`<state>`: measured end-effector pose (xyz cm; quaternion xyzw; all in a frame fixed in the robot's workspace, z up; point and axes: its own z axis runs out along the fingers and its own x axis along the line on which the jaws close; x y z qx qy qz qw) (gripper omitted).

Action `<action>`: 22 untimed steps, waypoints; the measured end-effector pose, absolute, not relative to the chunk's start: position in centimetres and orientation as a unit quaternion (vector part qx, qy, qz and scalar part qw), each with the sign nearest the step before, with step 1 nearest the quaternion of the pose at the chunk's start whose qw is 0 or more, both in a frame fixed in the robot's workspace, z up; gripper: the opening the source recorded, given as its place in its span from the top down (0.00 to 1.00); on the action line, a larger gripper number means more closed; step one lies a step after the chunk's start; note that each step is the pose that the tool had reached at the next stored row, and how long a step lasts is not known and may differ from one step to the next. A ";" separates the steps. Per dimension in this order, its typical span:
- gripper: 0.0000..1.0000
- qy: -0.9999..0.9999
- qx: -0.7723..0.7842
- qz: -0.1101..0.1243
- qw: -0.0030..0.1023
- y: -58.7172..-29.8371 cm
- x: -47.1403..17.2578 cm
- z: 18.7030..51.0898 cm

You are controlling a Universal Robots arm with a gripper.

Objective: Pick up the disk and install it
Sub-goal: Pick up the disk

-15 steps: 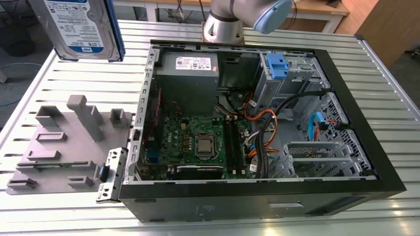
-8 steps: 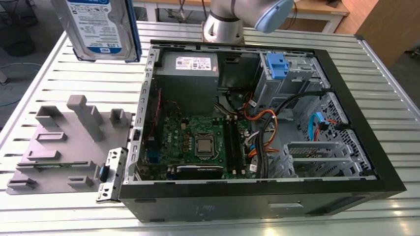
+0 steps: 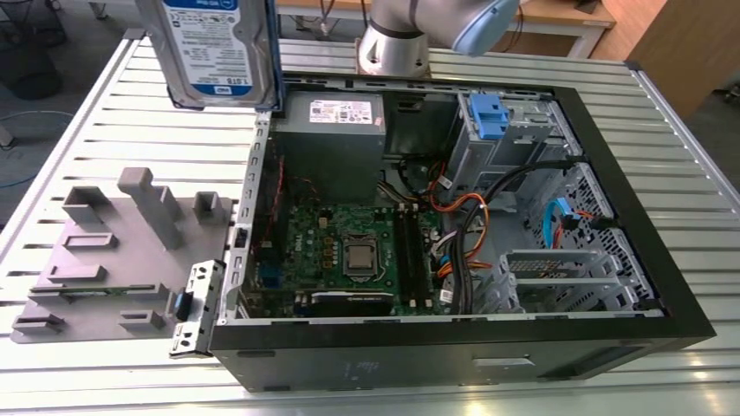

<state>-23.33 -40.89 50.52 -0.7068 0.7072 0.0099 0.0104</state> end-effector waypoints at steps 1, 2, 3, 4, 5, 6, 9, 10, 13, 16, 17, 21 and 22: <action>0.65 0.707 -0.707 0.010 0.010 -40.9 -22.9 50.5; 0.65 0.707 -0.707 0.010 0.010 -40.9 -22.5 50.5; 0.65 0.707 -0.707 0.010 0.010 -40.9 -22.0 50.5; 0.65 0.707 -0.707 0.010 0.010 -40.9 -21.6 50.5; 0.65 0.707 -0.707 0.010 0.010 -40.9 -21.1 50.5; 0.65 0.707 -0.707 0.010 0.010 -40.9 -20.6 50.5; 0.65 0.707 -0.707 0.010 0.010 -40.9 -19.3 50.5; 0.65 0.707 -0.707 0.010 0.010 -40.9 -18.9 50.5; 0.65 0.707 -0.707 0.010 0.010 -40.9 -17.5 50.5; 0.65 0.707 -0.707 0.010 0.010 -40.9 -16.2 50.5; 0.65 0.707 -0.707 0.010 0.010 -40.9 -15.7 50.5; 0.65 0.707 -0.707 0.010 0.010 -40.9 -14.0 50.5; 0.65 0.707 -0.707 0.010 0.010 -40.9 -13.6 50.5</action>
